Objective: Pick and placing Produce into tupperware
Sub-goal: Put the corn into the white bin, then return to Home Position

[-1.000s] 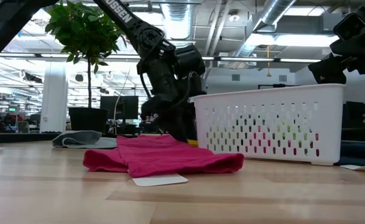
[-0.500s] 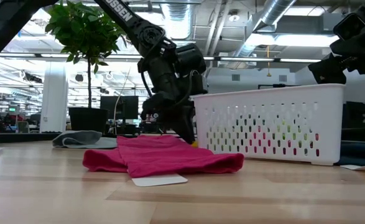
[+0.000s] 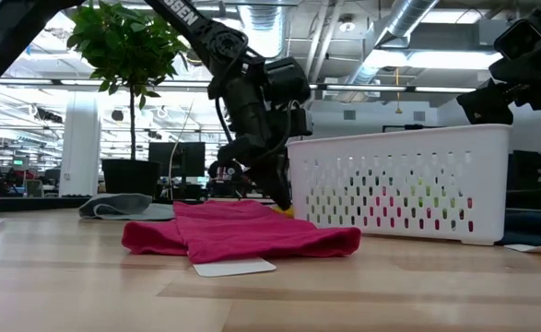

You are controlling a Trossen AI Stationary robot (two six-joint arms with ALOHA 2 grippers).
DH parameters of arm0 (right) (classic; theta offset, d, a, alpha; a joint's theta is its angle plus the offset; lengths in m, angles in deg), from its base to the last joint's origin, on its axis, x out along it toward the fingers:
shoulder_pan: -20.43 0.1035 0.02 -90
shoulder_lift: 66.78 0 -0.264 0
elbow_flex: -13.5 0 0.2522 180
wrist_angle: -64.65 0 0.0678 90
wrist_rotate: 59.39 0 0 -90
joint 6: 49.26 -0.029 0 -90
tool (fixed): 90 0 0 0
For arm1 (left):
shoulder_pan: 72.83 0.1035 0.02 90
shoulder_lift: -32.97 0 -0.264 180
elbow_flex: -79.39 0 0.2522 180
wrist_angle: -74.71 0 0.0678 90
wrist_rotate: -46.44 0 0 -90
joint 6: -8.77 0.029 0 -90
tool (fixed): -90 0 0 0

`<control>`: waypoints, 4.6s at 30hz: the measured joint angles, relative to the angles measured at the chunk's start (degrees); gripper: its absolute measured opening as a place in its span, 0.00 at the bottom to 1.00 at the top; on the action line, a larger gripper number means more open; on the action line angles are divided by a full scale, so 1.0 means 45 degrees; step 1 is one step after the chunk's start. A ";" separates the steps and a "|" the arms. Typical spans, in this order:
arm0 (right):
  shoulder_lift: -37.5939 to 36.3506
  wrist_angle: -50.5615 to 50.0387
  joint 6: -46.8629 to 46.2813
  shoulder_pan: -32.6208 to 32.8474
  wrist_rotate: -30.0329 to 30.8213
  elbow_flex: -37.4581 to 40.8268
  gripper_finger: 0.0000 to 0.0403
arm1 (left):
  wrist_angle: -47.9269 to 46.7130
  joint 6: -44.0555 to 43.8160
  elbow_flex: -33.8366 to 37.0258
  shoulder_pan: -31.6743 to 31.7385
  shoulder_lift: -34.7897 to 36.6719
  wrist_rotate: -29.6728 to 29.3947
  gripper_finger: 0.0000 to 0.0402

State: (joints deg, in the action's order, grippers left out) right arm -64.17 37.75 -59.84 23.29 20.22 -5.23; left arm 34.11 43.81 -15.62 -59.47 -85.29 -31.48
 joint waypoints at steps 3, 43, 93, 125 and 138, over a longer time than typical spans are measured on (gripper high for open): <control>0.0000 0.0000 -0.0001 0.0003 0.0000 0.0000 0.66 | -0.0637 0.0009 -0.0375 -0.0158 0.0000 -0.0439 0.01; 0.0004 0.0010 -0.0001 0.0003 -0.0005 0.0005 0.66 | 0.1319 -0.2283 -0.1611 -0.2199 0.1685 0.2203 0.00; 0.0010 0.0052 0.0000 -0.0001 -0.0005 0.0010 0.66 | 0.8685 -0.6277 0.1588 -0.0675 0.4818 0.1225 0.34; 0.0015 0.0049 0.0001 0.0003 0.0000 0.0010 0.66 | 1.0024 -0.6908 1.4610 -0.7502 1.8870 -0.8280 0.12; 0.0012 0.0053 0.0018 0.0003 0.0000 0.0010 0.66 | 0.6522 -0.7650 1.4610 -0.8271 2.2240 -0.9641 0.12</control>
State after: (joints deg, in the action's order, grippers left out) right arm -64.11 37.99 -59.76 23.30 20.22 -5.19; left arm 63.46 9.39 50.13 -96.69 14.79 -74.87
